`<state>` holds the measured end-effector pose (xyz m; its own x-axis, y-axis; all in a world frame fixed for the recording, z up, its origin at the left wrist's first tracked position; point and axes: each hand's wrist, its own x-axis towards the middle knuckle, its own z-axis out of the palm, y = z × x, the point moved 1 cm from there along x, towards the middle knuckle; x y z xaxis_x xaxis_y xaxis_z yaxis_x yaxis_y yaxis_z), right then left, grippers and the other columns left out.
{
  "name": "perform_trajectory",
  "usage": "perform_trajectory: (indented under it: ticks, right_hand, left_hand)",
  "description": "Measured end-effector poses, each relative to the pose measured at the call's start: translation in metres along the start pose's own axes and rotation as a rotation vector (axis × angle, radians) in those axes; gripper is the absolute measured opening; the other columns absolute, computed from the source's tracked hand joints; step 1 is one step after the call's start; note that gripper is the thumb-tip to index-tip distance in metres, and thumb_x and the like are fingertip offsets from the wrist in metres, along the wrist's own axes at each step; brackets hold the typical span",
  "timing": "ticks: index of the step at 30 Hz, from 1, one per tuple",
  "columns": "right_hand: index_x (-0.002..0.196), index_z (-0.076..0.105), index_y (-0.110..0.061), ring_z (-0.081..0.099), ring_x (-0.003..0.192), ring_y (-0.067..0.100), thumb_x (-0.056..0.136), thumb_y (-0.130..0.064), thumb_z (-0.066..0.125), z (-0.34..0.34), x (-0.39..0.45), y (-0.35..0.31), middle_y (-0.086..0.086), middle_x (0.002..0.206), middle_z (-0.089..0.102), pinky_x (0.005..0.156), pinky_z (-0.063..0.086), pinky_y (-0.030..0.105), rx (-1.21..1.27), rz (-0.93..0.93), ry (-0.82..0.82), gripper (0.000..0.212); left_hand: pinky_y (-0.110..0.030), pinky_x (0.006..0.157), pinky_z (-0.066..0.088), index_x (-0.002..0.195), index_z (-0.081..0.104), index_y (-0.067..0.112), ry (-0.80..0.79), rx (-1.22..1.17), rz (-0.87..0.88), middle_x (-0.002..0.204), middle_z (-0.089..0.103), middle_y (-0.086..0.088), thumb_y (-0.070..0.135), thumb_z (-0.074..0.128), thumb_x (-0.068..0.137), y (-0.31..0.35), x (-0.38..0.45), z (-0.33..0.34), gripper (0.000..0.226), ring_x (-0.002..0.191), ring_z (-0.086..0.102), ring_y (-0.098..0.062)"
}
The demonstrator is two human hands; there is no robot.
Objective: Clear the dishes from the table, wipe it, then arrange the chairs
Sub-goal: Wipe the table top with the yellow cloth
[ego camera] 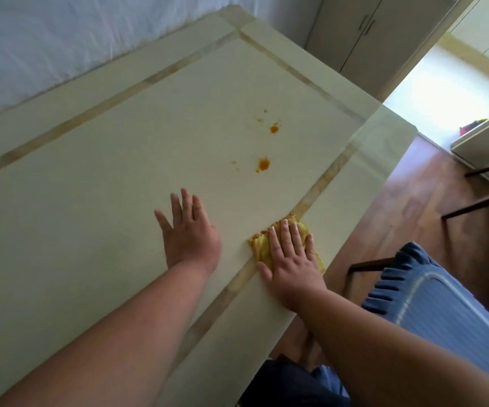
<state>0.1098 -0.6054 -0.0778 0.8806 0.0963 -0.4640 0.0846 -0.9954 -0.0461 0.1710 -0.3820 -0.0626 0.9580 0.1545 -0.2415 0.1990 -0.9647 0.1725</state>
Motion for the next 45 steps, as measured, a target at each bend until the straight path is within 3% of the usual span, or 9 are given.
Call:
perform_trajectory:
  ticks: [8,15,25,33,38,45]
  right_hand:
    - [0.165,-0.031,-0.024,-0.048,0.153,0.027,0.101,-0.074,-0.001,-0.014,0.047,-0.019,0.006,0.168,-0.048,0.126,-0.022,0.065,0.075,0.129,-0.019,0.087]
    - [0.166,-0.03,-0.026,-0.047,0.154,0.024,0.104,-0.068,-0.001,-0.061,0.152,-0.026,0.005,0.169,-0.046,0.126,-0.023,0.063,-0.023,-0.128,0.025,0.08]
    - [0.172,-0.015,-0.027,-0.035,0.161,0.025,0.104,-0.065,0.01,-0.126,0.299,-0.083,0.006,0.178,-0.028,0.126,-0.02,0.065,-0.086,-0.351,0.144,0.081]
    - [0.173,-0.008,-0.027,-0.029,0.164,0.027,0.102,-0.068,0.01,-0.17,0.4,-0.157,0.005,0.18,-0.024,0.126,-0.017,0.067,-0.087,-0.42,0.187,0.084]
    - [0.173,-0.007,-0.026,-0.026,0.165,0.029,0.102,-0.068,0.01,-0.192,0.449,-0.205,0.006,0.181,-0.02,0.126,-0.016,0.069,-0.091,-0.447,0.202,0.084]
    - [0.173,-0.006,-0.024,-0.022,0.166,0.03,0.103,-0.067,0.011,-0.214,0.495,-0.256,0.007,0.181,-0.018,0.125,-0.015,0.071,-0.116,-0.468,0.222,0.084]
  left_hand:
    - [-0.064,0.131,0.001,0.167,0.028,0.003,0.118,-0.064,-0.138,0.18,0.01,-0.013,0.021,0.037,0.101,-0.028,0.051,-0.011,0.068,0.167,0.002,-0.033]
    - [-0.061,0.132,0.008,0.161,0.037,-0.006,0.251,-0.099,-0.272,0.175,0.022,-0.024,0.022,0.053,0.103,-0.068,0.137,-0.015,0.066,0.164,0.014,-0.042]
    - [-0.058,0.133,0.006,0.164,0.032,0.001,0.289,-0.028,-0.351,0.178,0.017,-0.018,0.032,0.042,0.108,-0.078,0.268,-0.038,0.065,0.165,0.009,-0.039]
    - [-0.06,0.132,0.009,0.163,0.038,0.005,0.335,-0.027,-0.396,0.176,0.027,-0.014,0.04,0.024,0.1,-0.086,0.281,-0.03,0.074,0.165,0.018,-0.033]
    - [-0.064,0.13,0.016,0.162,0.04,0.003,0.328,0.019,-0.379,0.175,0.029,-0.016,0.041,0.027,0.104,-0.089,0.282,-0.027,0.07,0.163,0.023,-0.036]
    - [-0.06,0.132,0.013,0.165,0.036,0.005,0.327,0.05,-0.384,0.177,0.023,-0.013,0.041,0.024,0.104,-0.093,0.285,-0.02,0.072,0.165,0.017,-0.031]
